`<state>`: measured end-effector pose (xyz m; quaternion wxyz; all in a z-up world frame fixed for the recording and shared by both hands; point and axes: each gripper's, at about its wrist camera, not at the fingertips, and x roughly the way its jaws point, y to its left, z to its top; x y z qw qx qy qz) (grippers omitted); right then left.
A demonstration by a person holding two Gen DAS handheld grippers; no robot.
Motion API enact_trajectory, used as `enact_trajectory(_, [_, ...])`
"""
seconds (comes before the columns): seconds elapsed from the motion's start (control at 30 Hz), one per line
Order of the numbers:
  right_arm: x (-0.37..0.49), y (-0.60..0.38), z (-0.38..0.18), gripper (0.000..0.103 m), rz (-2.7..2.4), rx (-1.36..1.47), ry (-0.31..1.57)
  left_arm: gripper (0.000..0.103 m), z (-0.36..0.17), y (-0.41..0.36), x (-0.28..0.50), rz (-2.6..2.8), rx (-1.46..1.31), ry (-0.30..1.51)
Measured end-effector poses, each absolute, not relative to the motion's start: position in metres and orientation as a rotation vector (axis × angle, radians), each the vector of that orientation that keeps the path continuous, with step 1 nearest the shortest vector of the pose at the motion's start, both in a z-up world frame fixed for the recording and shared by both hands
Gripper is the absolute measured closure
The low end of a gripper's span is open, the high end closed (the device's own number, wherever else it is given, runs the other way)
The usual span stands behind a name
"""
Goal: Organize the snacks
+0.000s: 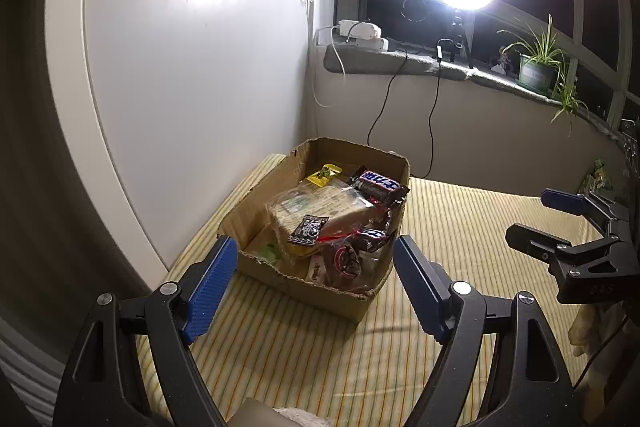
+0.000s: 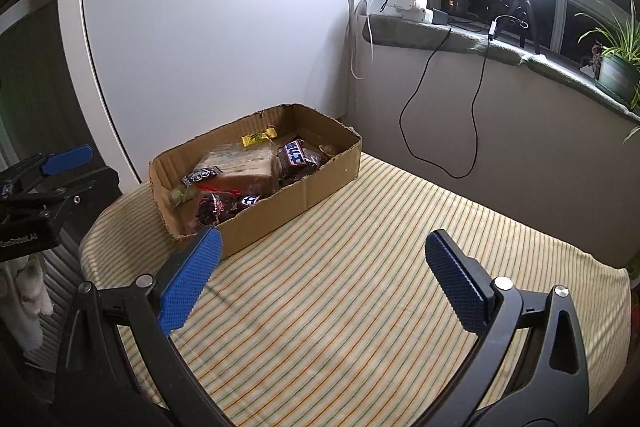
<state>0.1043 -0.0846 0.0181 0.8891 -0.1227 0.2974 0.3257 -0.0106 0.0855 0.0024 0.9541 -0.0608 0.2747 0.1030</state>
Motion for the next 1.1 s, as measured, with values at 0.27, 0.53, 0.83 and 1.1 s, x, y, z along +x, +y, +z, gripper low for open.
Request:
enact_trajectory(0.27, [0.099,-0.085,0.021,0.0,0.68,-0.258,0.609,0.023,0.005,0.081,-0.014,0.208,-0.11,0.548])
enact_trajectory(0.53, [0.096,-0.084,0.022,0.0,0.677,-0.26,0.604,0.023,0.004,0.083,-0.015,0.213,-0.119,0.553])
enact_trajectory(0.83, [0.092,-0.083,0.021,0.0,0.686,-0.27,0.605,0.023,0.001,0.085,-0.014,0.212,-0.122,0.557])
enact_trajectory(1.1, [0.094,-0.082,0.019,0.0,0.686,-0.276,0.609,0.023,-0.002,0.085,-0.016,0.214,-0.119,0.559])
